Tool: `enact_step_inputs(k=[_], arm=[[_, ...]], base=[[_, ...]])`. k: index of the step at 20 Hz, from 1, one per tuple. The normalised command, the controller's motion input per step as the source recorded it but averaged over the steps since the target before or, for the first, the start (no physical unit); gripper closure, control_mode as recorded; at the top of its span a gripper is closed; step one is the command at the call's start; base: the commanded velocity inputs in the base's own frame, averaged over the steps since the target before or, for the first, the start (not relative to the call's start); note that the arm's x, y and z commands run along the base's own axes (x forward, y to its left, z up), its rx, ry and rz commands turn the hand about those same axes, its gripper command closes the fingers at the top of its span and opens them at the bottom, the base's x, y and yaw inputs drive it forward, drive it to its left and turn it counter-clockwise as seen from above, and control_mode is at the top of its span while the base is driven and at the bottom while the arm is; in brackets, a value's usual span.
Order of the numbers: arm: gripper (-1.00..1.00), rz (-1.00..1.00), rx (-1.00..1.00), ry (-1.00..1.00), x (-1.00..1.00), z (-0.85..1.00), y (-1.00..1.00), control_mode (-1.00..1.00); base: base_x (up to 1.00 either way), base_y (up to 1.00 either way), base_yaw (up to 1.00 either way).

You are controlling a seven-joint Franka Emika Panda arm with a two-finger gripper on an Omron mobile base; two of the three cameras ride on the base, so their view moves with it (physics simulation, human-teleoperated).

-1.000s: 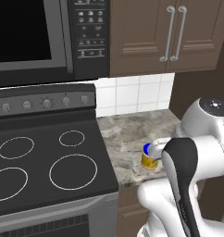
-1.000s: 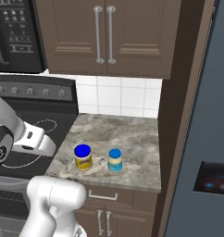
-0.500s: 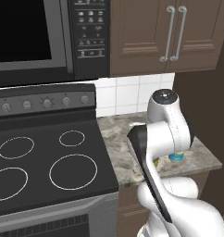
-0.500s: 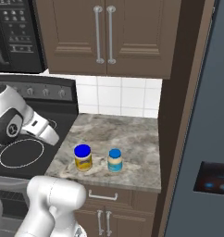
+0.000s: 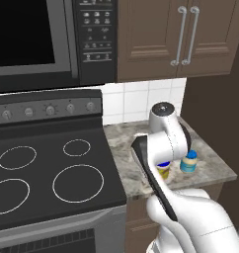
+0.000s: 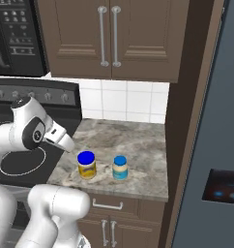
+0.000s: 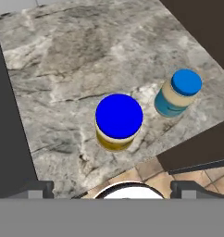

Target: Place the mayonnaise and mayonnaise from the counter to the top shelf of the fridge. If the existing items in the fridge are on the top shelf, move them to other shelves.

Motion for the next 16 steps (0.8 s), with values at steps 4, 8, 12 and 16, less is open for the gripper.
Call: enact_step_inputs(k=[4,8,12,16], arm=[[-1.00,-0.22,0.00,0.00,0.56,-0.38,0.27,-1.00],[-1.00,-0.30,0.00,-0.03,0.49,-0.29,0.19,-1.00],[-1.00,-0.31,0.00,-0.02,0.30,-0.27,0.12,-1.00],[-1.00,-0.32,-0.03,-0.04,0.25,-0.31,0.01,-1.00]], base=[[0.00,0.00,0.00],[0.00,0.00,0.00],[0.00,0.00,0.00],[0.00,0.00,0.00]])
